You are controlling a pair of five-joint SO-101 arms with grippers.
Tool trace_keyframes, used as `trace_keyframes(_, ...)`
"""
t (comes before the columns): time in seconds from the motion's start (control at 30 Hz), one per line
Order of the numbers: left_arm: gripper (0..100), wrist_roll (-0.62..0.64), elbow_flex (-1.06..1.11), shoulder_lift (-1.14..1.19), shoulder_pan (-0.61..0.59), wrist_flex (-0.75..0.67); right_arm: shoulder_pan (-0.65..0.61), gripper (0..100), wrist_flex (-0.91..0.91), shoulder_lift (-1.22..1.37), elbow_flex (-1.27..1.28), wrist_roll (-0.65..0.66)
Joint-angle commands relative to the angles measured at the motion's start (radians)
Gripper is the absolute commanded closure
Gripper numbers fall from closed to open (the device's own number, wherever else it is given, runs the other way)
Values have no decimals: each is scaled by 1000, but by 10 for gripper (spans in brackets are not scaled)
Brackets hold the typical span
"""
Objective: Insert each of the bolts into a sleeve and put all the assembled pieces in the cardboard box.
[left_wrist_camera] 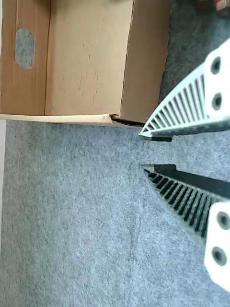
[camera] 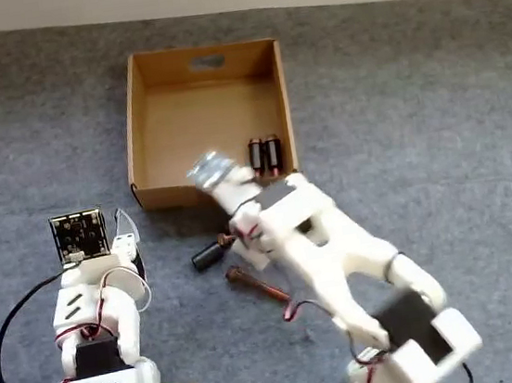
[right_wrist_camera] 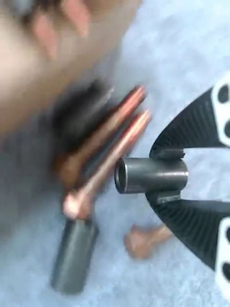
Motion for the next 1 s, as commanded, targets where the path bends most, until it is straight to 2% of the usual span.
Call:
trace_keyframes(0.0,896,-6,21,-12,-4,-20,157,993,125,-147,-33,-94)
trace_keyframes(0.13,896,-6,21,-12,-4,-21,351,993,262,-142,-12,-121)
trace_keyframes(0.23,896,-6,21,-12,-4,-20,458,993,211,-97,71,-110)
trace_keyframes(0.37,896,-6,21,-12,-4,-17,527,993,76,-67,200,3)
trace_keyframes(0.57,896,-6,21,-12,-4,-17,539,984,-10,-67,315,57)
trace_keyframes(0.8,896,-6,21,-12,-2,-17,519,817,-16,-68,314,92)
trace_keyframes(0.97,896,-6,21,-12,-2,-17,460,818,-18,-67,295,143)
